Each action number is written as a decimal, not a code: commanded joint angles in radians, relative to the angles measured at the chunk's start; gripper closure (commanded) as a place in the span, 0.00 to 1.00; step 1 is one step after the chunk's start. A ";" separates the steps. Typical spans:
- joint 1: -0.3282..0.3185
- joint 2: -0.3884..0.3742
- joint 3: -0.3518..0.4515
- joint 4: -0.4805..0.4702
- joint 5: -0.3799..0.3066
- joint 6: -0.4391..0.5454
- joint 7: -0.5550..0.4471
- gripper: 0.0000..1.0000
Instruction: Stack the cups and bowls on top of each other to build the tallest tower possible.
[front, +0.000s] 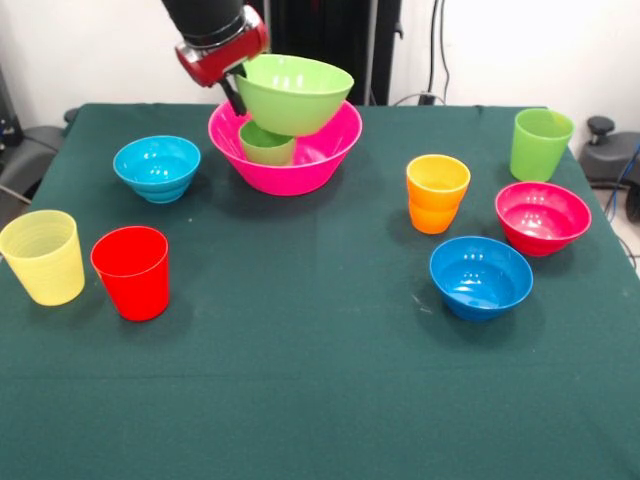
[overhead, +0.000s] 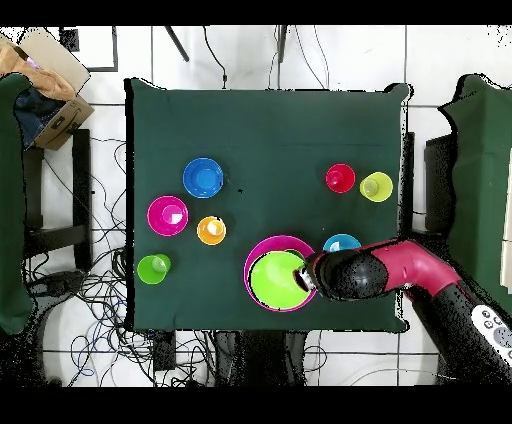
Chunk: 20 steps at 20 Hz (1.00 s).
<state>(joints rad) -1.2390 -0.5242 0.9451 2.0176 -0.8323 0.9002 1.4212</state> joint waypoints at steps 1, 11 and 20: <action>0.016 0.058 -0.006 -0.062 -0.086 -0.031 -0.291 1.00; -0.026 0.054 0.029 -0.087 -0.063 0.028 -0.383 1.00; -0.042 -0.005 0.073 -0.116 -0.021 0.113 -0.463 1.00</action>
<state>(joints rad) -1.3015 -0.5002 0.9751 2.0017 -0.8439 0.9080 1.3577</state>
